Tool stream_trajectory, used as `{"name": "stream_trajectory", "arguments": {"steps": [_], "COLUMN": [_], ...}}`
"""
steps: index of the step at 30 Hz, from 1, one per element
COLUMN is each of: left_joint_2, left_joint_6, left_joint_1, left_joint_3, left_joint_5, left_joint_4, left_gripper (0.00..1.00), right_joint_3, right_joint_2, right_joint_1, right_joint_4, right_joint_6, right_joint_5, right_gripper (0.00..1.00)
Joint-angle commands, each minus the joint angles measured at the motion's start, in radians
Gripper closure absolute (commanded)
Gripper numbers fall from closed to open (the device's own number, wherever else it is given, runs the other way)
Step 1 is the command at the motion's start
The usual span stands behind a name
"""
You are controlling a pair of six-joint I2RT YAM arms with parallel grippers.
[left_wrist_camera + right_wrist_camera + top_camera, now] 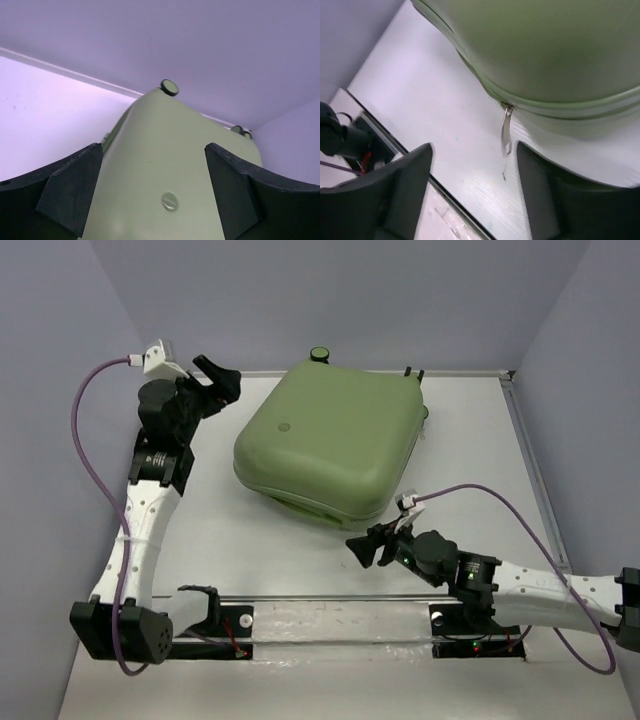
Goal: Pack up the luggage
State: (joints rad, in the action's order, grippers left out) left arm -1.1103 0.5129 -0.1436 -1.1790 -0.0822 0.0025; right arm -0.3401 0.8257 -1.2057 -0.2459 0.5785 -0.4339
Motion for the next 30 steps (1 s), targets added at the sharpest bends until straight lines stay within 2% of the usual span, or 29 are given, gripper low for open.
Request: {"name": "stream_trajectory", "arguments": {"steps": [1, 3, 4, 5, 8, 11, 12, 14, 15, 18, 21, 23, 25, 29, 30], "left_joint_2": [-0.156, -0.221, -0.244, -0.262, -0.325, -0.397, -0.417, -0.463, -0.483, -0.514, -0.516, -0.487, -0.421, -0.258, -0.216], "left_joint_6": [0.038, 0.053, 0.058, 0.068, 0.078, 0.081, 0.099, 0.117, 0.137, 0.144, 0.185, 0.248, 0.282, 0.306, 0.314], "left_joint_1": [0.119, 0.134, 0.165, 0.186, 0.213, 0.213, 0.213, 0.207, 0.188, 0.096, 0.026, -0.043, -0.123, -0.256, -0.278], "left_joint_3": [0.01, 0.019, 0.022, 0.024, 0.021, 0.015, 0.019, 0.051, 0.065, 0.119, 0.185, 0.298, 0.413, 0.597, 0.629], "left_joint_5": [-0.172, -0.186, -0.194, -0.218, -0.238, -0.244, -0.254, -0.261, -0.258, -0.205, -0.199, -0.209, -0.185, -0.114, -0.099], "left_joint_4": [-0.009, 0.031, 0.036, 0.04, 0.062, 0.074, 0.082, 0.12, 0.149, 0.166, 0.221, 0.318, 0.392, 0.435, 0.435], "left_gripper": [0.06, 0.06, 0.07, 0.08, 0.11, 0.17, 0.19, 0.25, 0.28, 0.3, 0.31, 0.34, 0.36, 0.36, 0.36], "right_joint_3": [-0.118, -0.145, -0.157, -0.175, -0.181, -0.197, -0.217, -0.235, -0.252, -0.321, -0.42, -0.543, -0.64, -0.741, -0.754], "right_joint_2": [-0.091, -0.082, -0.07, -0.042, -0.034, -0.025, 0.01, 0.07, 0.093, 0.238, 0.372, 0.515, 0.628, 0.734, 0.743], "right_joint_1": [-0.023, 0.027, 0.073, 0.181, 0.316, 0.466, 0.554, 0.632, 0.717, 0.863, 0.885, 0.885, 0.885, 0.885, 0.885], "right_joint_4": [0.454, 0.542, 0.554, 0.56, 0.559, 0.516, 0.485, 0.441, 0.386, 0.269, 0.212, 0.207, 0.195, 0.186, 0.188], "right_joint_6": [0.13, 0.133, 0.135, 0.135, 0.13, 0.08, 0.066, 0.029, 0.012, -0.031, -0.071, -0.129, -0.179, -0.258, -0.269], "right_joint_5": [-0.083, -0.153, -0.152, -0.14, -0.117, -0.097, -0.05, 0.003, 0.065, 0.262, 0.345, 0.433, 0.527, 0.786, 0.802], "right_gripper": [0.14, 0.2, 0.28, 0.46, 0.77, 0.87, 0.89, 0.91, 0.91, 0.87, 0.82, 0.77, 0.74, 0.68, 0.68]}}
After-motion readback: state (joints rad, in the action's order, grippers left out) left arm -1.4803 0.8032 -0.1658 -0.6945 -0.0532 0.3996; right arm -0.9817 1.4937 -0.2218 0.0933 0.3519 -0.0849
